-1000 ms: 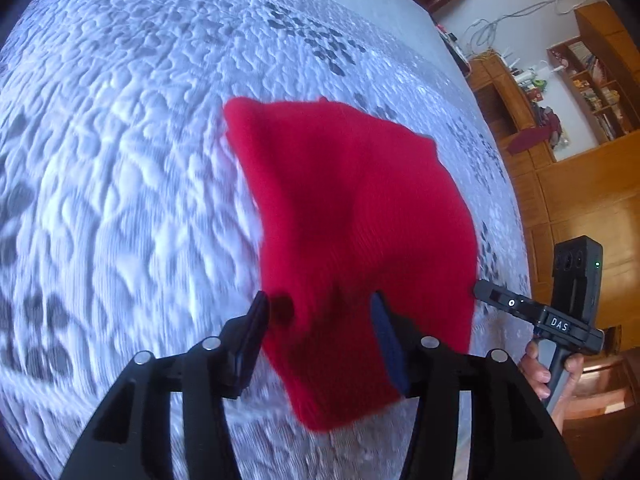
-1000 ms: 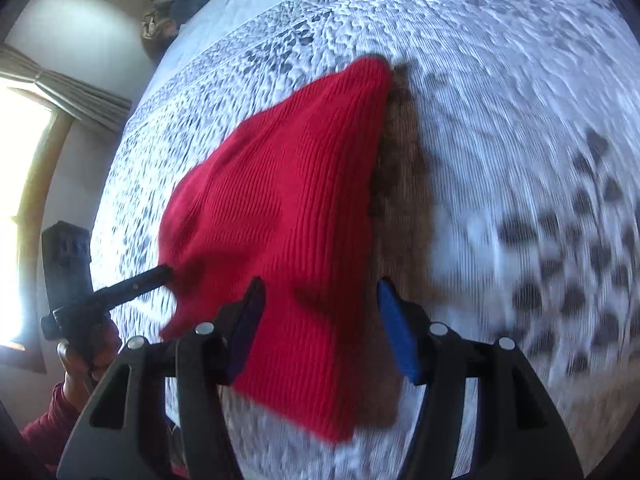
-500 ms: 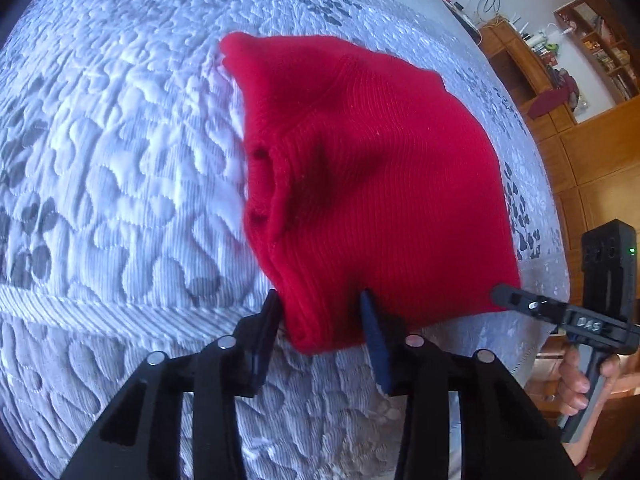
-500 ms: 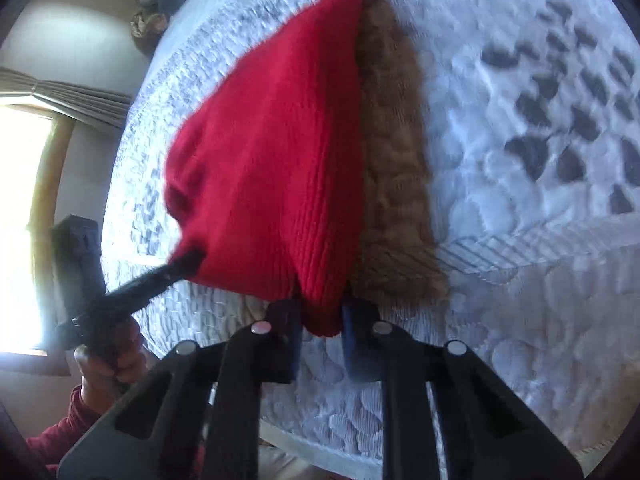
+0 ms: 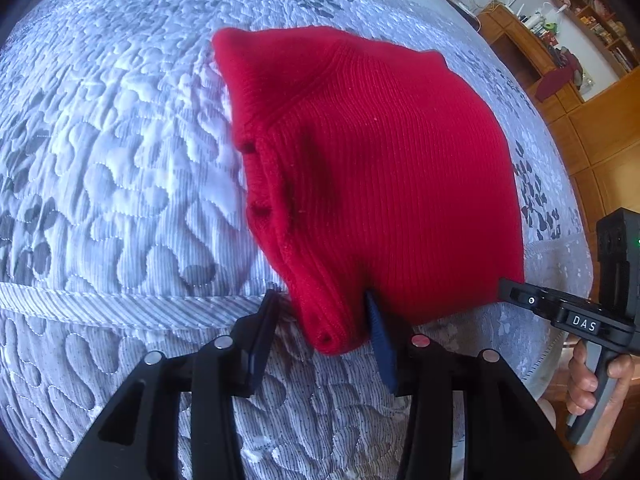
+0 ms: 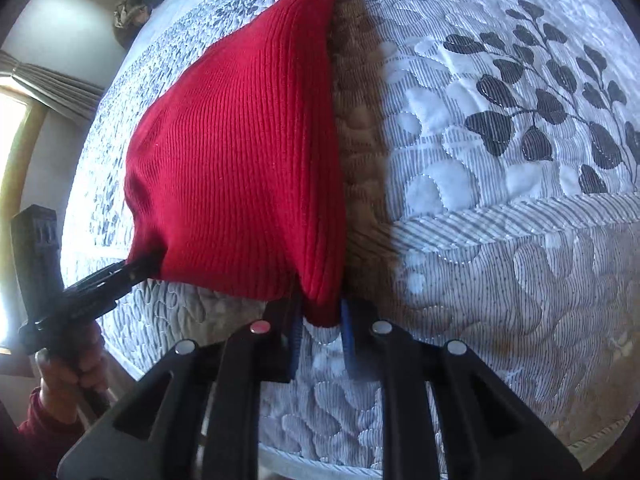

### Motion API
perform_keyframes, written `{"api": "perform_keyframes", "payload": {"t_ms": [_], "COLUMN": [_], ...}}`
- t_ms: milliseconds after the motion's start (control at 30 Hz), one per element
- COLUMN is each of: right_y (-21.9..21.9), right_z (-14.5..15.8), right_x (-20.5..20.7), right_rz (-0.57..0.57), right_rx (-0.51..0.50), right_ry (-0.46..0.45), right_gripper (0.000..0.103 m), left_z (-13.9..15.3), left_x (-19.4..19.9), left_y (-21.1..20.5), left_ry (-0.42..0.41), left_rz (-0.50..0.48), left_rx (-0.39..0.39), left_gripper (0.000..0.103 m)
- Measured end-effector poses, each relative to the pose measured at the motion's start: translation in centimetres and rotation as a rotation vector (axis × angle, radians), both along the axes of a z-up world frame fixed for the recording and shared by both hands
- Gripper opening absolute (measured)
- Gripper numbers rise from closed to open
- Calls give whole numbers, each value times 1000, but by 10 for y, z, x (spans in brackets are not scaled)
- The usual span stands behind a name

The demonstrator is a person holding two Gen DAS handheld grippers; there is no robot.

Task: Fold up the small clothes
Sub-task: 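Open both grippers and pull them back from the folded sweater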

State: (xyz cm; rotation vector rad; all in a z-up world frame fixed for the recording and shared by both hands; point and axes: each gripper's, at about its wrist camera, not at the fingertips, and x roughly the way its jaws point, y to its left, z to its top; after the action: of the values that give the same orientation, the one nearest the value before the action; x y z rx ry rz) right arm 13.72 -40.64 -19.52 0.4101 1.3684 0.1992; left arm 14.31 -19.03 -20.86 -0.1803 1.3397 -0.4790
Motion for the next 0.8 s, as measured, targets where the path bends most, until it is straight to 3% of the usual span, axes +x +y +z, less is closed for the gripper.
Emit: {"api": "perform_keyframes", "payload": {"t_ms": [100, 200, 367, 500, 800], "right_y": [0, 1, 2, 1, 21], "right_z": [7, 19, 31, 41, 53], "right_x": [-2, -15, -37, -58, -91], "right_rz": [-5, -12, -21, -19, -10], "right_rx": [-26, -98, -134, -194, -240], "right_ry": [-25, -48, -64, -79, -87], "right_gripper": [21, 41, 41, 50, 65], "left_z": [3, 8, 18, 25, 46], "left_x": [-5, -10, -24, -35, -61], "left_y": [-2, 1, 9, 18, 36], "left_ry": [-18, -24, -45, -54, -112], "left_rz": [7, 30, 68, 94, 148], "left_rx": [4, 10, 47, 67, 153], "left_gripper": [46, 51, 56, 58, 73]}}
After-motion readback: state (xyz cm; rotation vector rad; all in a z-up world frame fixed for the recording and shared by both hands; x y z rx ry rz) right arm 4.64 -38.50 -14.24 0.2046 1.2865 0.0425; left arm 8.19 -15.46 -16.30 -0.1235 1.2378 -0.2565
